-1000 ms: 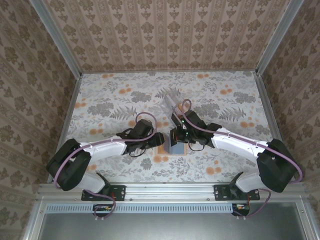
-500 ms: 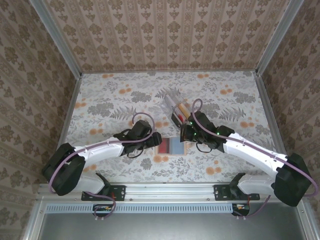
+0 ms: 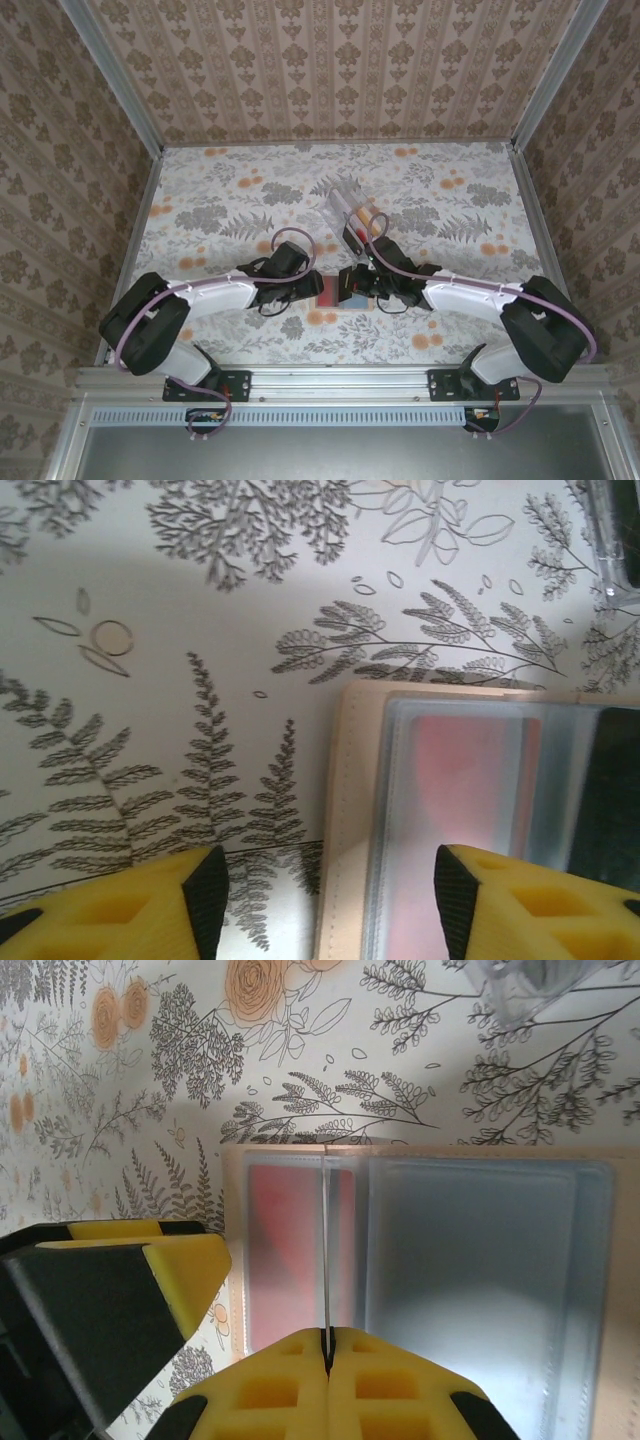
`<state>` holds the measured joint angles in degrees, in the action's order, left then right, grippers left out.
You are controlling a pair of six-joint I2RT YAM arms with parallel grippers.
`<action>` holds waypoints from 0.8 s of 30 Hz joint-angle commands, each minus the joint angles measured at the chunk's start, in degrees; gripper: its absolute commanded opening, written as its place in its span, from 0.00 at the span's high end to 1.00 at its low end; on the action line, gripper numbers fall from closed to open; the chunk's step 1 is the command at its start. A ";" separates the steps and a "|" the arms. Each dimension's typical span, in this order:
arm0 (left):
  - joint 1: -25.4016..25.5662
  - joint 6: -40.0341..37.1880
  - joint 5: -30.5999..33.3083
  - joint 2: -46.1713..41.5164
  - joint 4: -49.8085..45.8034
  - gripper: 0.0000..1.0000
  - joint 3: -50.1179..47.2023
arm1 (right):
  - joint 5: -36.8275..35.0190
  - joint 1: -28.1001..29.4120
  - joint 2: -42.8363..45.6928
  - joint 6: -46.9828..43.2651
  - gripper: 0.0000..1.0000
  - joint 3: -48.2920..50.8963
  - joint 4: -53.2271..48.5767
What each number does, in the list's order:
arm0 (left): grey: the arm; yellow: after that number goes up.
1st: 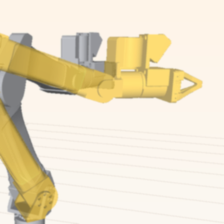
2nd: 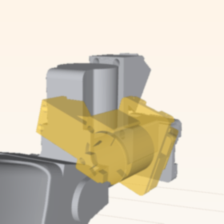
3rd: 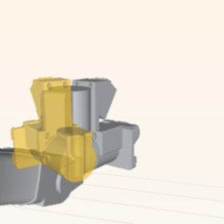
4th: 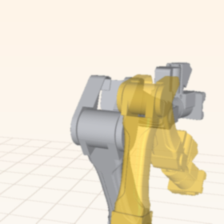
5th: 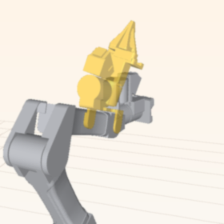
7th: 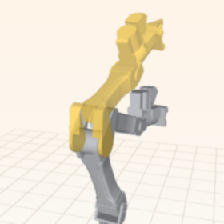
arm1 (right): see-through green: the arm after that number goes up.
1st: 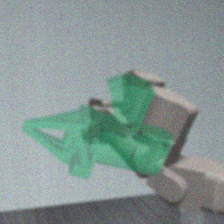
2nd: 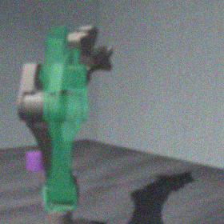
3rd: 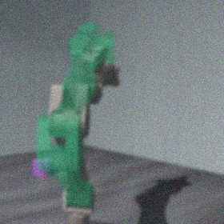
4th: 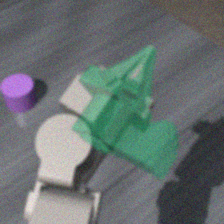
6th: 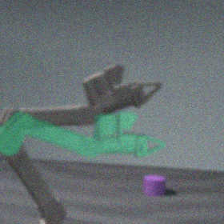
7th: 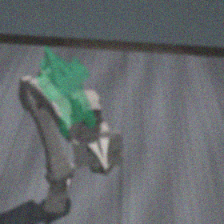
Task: Put the credit cards into the card holder
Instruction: Insert the credit card into the card slot.
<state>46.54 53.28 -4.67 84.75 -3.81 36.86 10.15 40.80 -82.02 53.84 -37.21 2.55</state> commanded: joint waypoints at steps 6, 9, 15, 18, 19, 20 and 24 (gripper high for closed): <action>0.46 -0.53 -2.25 2.28 1.57 0.51 1.02 | 1.55 0.23 -4.50 2.00 1.00 2.46 5.98; 0.56 -0.21 -2.37 2.67 2.12 0.54 0.58 | 1.20 0.20 -5.32 2.13 1.00 3.01 5.98; 0.81 -0.19 -2.45 3.38 2.01 0.62 0.49 | 1.24 0.25 -6.27 2.56 1.00 4.79 7.51; 0.98 -0.37 -2.46 3.86 1.93 0.67 0.62 | 3.61 0.25 -7.72 2.36 1.00 4.88 9.85; 1.00 -0.41 -2.53 3.93 1.72 0.68 0.82 | 4.62 0.25 -8.27 2.38 1.00 4.95 11.00; 1.09 -0.55 -2.39 4.23 1.49 0.70 0.91 | 5.39 0.20 -8.86 2.24 1.00 4.96 12.05; 1.33 -0.55 -2.18 4.77 1.15 0.71 1.10 | 6.92 0.29 -11.14 2.17 1.00 4.43 13.52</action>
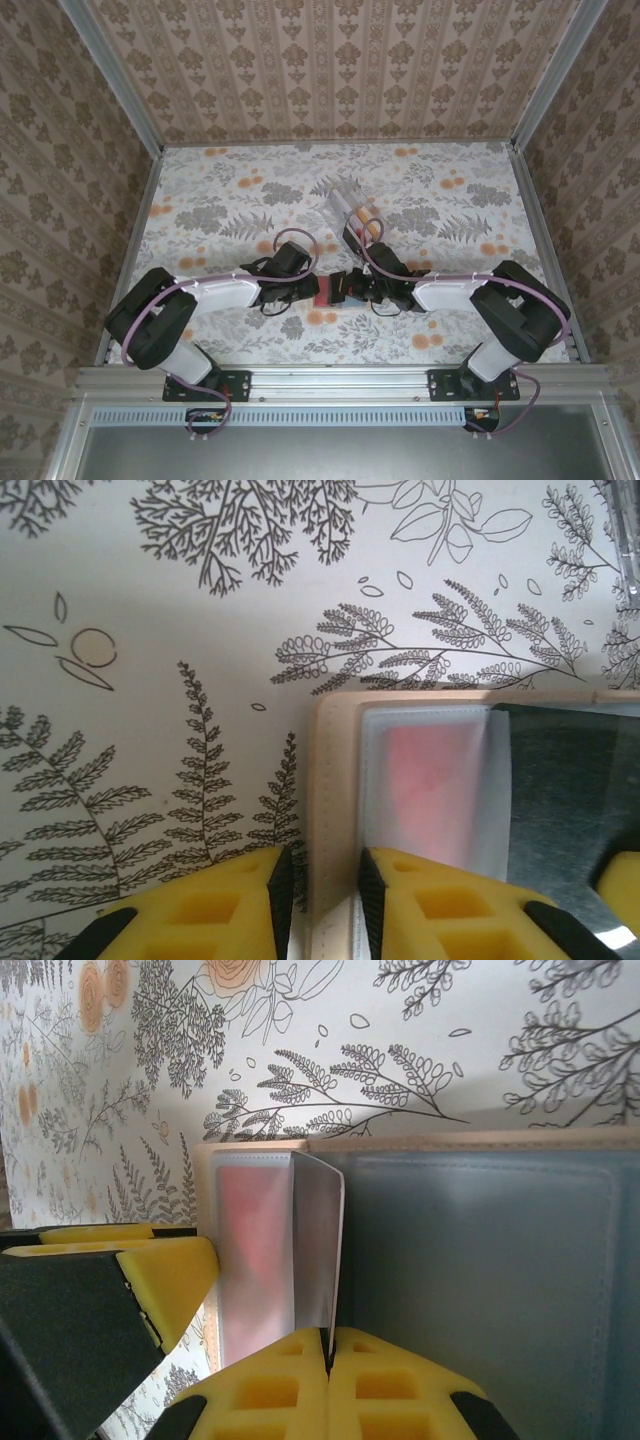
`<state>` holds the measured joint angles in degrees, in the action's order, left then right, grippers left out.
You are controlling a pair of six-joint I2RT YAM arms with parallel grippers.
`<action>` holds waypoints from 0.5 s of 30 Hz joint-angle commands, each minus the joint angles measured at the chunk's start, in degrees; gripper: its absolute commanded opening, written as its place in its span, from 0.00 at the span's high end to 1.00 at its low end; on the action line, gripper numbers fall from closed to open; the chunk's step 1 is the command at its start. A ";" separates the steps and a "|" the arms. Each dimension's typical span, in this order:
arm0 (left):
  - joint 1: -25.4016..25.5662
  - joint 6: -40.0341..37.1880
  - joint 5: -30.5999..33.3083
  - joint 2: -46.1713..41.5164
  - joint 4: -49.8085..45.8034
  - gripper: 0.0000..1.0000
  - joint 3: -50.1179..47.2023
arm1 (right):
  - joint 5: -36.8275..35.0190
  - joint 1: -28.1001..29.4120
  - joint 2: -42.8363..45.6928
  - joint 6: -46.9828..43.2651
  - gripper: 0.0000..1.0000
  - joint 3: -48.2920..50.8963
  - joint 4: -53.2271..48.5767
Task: Put the credit cards into the card holder
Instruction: Insert the credit card into the card slot.
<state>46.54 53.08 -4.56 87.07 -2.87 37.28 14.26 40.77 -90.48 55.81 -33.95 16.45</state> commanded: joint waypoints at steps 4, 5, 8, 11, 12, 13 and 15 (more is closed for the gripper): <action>1.40 -0.20 -1.91 2.35 -0.13 0.71 0.74 | 3.69 0.36 -3.70 0.56 0.99 1.00 0.20; 1.51 -0.11 -1.87 2.25 -0.20 0.71 0.70 | 3.71 0.35 -3.52 0.67 0.99 1.00 0.01; 1.45 0.07 -1.43 2.23 -0.46 0.71 0.57 | 3.18 0.35 -2.60 0.35 0.99 0.92 -2.19; 1.52 0.18 -1.18 2.06 -0.84 0.71 0.69 | 1.26 0.27 -0.61 -0.04 0.99 1.36 -5.52; 1.53 0.16 -1.07 2.12 -0.91 0.71 0.77 | 0.79 0.25 0.04 -0.24 0.99 1.43 -6.49; 1.52 0.09 -1.08 2.08 -1.12 0.71 0.85 | 0.09 0.18 0.82 -0.45 0.99 1.61 -7.68; 1.53 0.09 -0.90 2.22 -1.34 0.71 1.00 | -0.65 0.09 2.16 -0.70 0.99 2.21 -8.92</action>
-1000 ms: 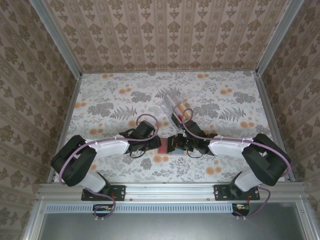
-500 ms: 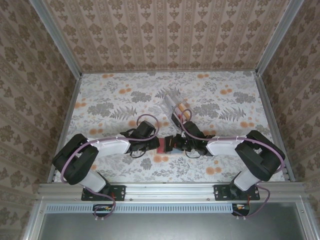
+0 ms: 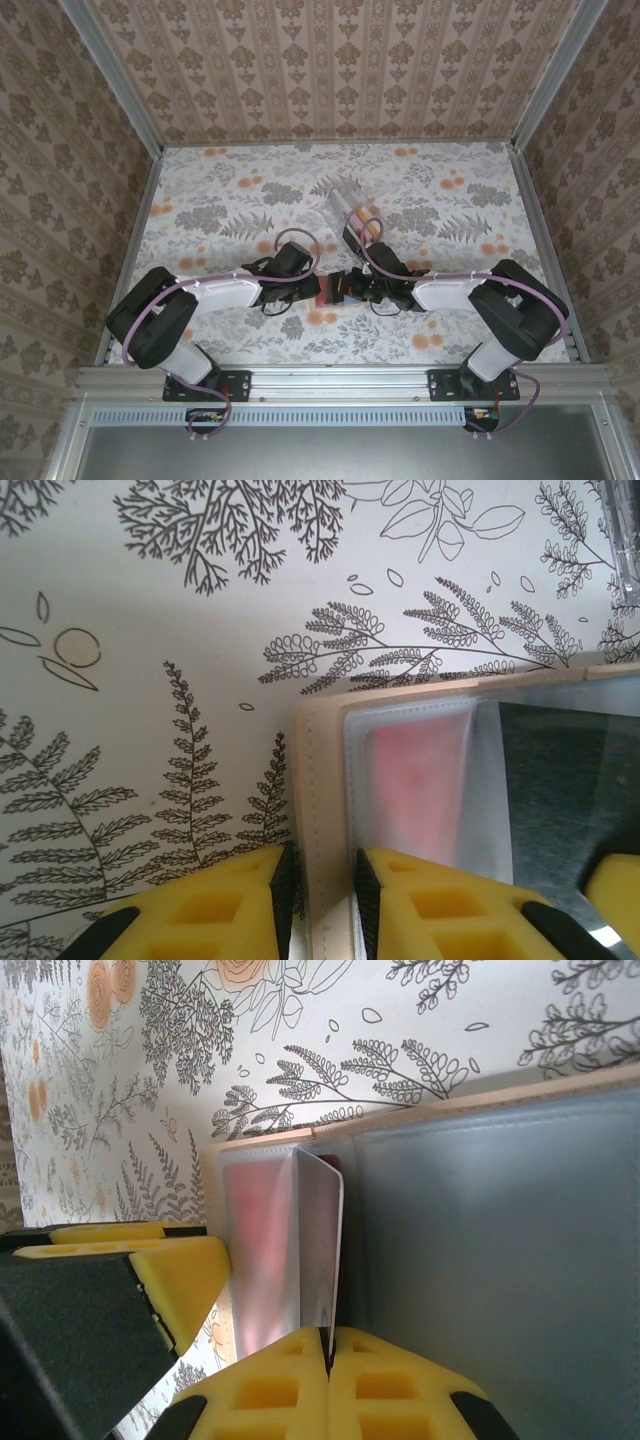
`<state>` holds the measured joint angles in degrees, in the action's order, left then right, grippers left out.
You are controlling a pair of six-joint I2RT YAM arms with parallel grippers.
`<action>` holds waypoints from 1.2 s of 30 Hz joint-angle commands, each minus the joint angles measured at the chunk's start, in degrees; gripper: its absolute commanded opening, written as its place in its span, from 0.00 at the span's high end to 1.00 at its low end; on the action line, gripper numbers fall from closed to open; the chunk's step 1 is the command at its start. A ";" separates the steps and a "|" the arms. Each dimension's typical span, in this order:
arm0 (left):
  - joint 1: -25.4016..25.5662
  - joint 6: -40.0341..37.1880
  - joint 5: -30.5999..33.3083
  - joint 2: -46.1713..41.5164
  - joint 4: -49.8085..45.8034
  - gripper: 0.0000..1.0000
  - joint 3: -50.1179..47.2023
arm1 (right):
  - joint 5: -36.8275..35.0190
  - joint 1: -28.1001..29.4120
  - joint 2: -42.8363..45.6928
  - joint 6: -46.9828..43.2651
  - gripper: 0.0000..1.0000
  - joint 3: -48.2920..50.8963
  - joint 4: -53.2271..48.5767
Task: Put the credit cards into the card holder
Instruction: Insert the credit card into the card slot.
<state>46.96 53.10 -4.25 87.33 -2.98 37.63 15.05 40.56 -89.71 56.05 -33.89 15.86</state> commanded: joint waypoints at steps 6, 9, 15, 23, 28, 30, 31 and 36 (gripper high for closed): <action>1.12 -0.02 -1.58 2.53 -1.24 0.72 1.03 | -0.45 -0.04 1.74 -0.94 0.98 2.69 -8.03; 1.18 0.03 -1.72 2.58 -1.13 0.72 1.13 | 1.25 0.01 0.56 -0.39 0.98 2.60 -6.25; 1.36 0.05 -1.81 2.61 -0.89 0.72 1.31 | 1.86 0.31 -1.81 1.54 0.98 2.29 -1.60; 1.53 0.04 -1.80 2.54 -0.97 0.72 1.14 | 2.97 0.92 -4.94 1.35 0.94 0.43 1.07; 1.53 0.25 -1.63 2.29 -0.88 0.72 0.87 | 2.55 1.97 -5.60 -0.16 0.90 -2.90 -3.81; 1.53 0.25 -1.57 2.16 -0.96 0.72 0.94 | 1.69 2.22 -5.33 -0.93 0.86 -4.25 -6.64; 1.51 0.25 -1.47 2.04 -1.06 0.72 0.91 | 0.90 2.26 -4.98 -1.33 0.84 -4.79 -8.32; 1.51 0.25 -1.01 1.33 -1.50 0.72 0.78 | -2.72 2.25 -1.87 -3.19 0.76 -6.05 -15.16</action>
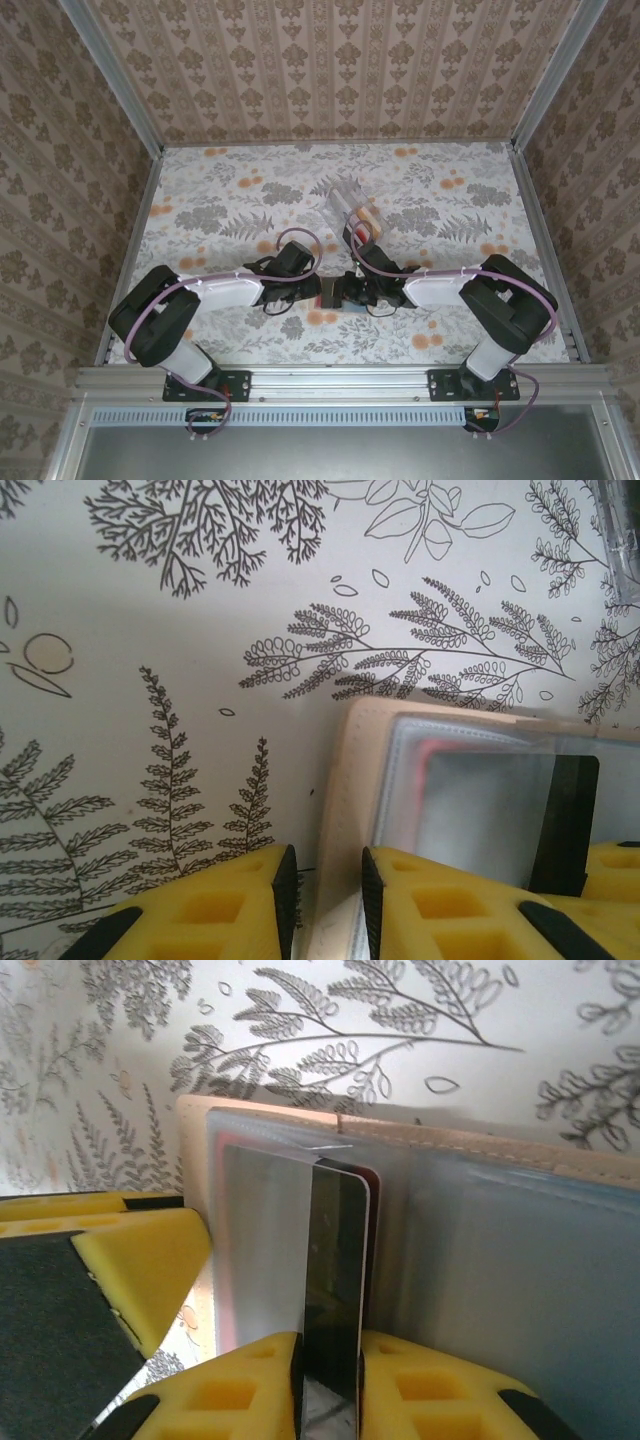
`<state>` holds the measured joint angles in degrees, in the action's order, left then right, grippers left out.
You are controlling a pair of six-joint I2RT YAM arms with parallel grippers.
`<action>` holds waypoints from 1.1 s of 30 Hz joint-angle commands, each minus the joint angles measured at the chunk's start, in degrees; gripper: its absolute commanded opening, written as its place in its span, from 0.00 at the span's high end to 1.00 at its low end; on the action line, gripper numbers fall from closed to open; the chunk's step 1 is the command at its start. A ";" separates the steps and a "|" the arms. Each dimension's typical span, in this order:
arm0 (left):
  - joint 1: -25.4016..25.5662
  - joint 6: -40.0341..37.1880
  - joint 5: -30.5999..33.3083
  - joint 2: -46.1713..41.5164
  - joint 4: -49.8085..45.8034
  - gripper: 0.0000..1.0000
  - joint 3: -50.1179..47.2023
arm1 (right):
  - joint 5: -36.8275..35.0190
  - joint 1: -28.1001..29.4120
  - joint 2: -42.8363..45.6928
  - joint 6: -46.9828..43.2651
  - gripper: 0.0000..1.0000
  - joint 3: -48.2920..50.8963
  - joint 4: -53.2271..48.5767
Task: Put the credit cards into the card holder
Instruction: Insert the credit card into the card slot.
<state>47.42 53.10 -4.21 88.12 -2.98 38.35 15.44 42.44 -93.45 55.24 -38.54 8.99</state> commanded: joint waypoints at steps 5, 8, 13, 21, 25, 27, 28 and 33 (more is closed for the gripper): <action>1.04 0.08 -1.03 0.51 -1.44 0.73 0.02 | -3.10 0.45 2.51 -3.62 0.77 -2.76 -10.47; 1.06 -0.02 -1.15 0.52 -1.25 0.72 0.06 | -2.25 0.49 1.37 -3.50 0.77 -3.91 -11.07; 1.14 0.06 -1.47 0.37 -1.06 0.73 0.06 | -5.53 1.40 0.90 -4.17 0.69 -6.88 -17.63; 1.11 -0.03 -1.57 0.25 -1.15 0.72 0.41 | -7.30 1.83 1.26 -4.85 0.66 -8.65 -21.57; 1.27 -0.15 -1.89 0.27 -0.93 0.72 0.41 | -5.47 2.03 -0.04 -4.89 0.75 -8.83 -19.53; 1.35 -0.09 -1.97 0.25 -0.74 0.72 0.32 | -3.80 2.00 -0.78 -4.82 0.76 -8.65 -17.27; 1.36 -0.07 -1.98 0.33 -0.57 0.72 0.19 | -3.43 2.01 -1.32 -4.52 0.77 -8.85 -16.85; 1.54 0.33 -2.16 0.46 -0.09 0.72 0.15 | -1.98 2.09 -3.40 -4.04 0.77 -9.62 -15.26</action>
<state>47.92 53.10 -4.03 88.12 -2.74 38.35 11.51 44.14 -95.26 50.96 -46.87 -7.81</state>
